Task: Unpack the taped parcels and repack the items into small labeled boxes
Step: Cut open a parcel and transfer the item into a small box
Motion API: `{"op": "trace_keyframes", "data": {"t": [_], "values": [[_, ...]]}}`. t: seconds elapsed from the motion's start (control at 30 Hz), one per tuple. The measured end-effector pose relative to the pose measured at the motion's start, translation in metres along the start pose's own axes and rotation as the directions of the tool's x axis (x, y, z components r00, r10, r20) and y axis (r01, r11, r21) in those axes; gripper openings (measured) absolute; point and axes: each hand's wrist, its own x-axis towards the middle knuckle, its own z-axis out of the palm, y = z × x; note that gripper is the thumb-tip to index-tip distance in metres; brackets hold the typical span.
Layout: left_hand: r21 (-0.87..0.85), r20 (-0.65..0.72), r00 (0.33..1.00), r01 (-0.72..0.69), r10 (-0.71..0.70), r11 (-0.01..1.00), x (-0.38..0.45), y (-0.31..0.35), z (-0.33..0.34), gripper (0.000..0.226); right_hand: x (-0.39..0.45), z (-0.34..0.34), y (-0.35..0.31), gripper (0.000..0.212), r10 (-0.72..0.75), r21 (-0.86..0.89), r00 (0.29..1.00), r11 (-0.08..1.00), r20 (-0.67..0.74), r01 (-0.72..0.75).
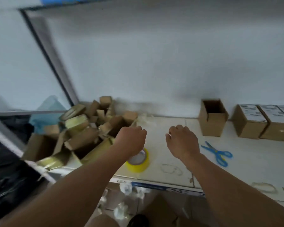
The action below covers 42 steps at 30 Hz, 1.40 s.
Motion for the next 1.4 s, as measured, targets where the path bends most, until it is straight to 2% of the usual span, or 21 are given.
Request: {"op": "trace_keyframes", "data": {"t": [0.23, 0.4, 0.57, 0.67, 0.97, 1.13, 1.23, 1.4], "values": [[-0.067, -0.015, 0.982, 0.188, -0.19, 0.98, -0.096, -0.102, 0.011, 0.025, 0.005, -0.006, -0.138, 0.03, -0.149, 0.024, 0.989, 0.988, 0.003, 0.149], [-0.065, 0.007, 0.96, 0.278, -0.278, 0.958, -0.145, -0.165, 0.022, 0.023, 0.014, 0.0, -0.224, 0.029, -0.234, 0.138, 0.972, 0.963, 0.004, 0.231], [-0.071, 0.064, 0.92, 0.39, -0.386, 0.918, -0.169, -0.208, 0.043, 0.019, 0.022, 0.012, -0.286, 0.023, -0.311, 0.184, 0.95, 0.934, -0.011, 0.308], [-0.08, 0.048, 0.917, 0.398, -0.395, 0.914, -0.172, -0.226, 0.052, 0.017, 0.029, 0.018, -0.313, 0.023, -0.337, 0.198, 0.941, 0.922, -0.013, 0.333], [-0.166, -0.036, 0.843, 0.524, -0.537, 0.835, -0.119, -0.29, 0.1, 0.015, 0.112, 0.062, -0.362, 0.019, -0.25, 0.375, 0.966, 0.903, 0.06, 0.21], [-0.255, -0.015, 0.805, 0.571, -0.593, 0.781, -0.075, -0.325, 0.133, 0.012, 0.182, 0.085, -0.376, 0.023, -0.217, 0.474, 0.975, 0.863, 0.041, 0.172], [-0.313, 0.036, 0.752, 0.634, -0.658, 0.707, -0.047, -0.346, 0.158, 0.016, 0.221, 0.098, -0.384, 0.028, -0.185, 0.555, 0.978, 0.825, 0.091, 0.104], [-0.355, 0.218, 0.682, 0.722, -0.698, 0.594, -0.01, -0.374, 0.19, 0.01, 0.26, 0.129, -0.4, 0.026, -0.149, 0.638, 0.935, 0.764, 0.32, -0.096]]}}
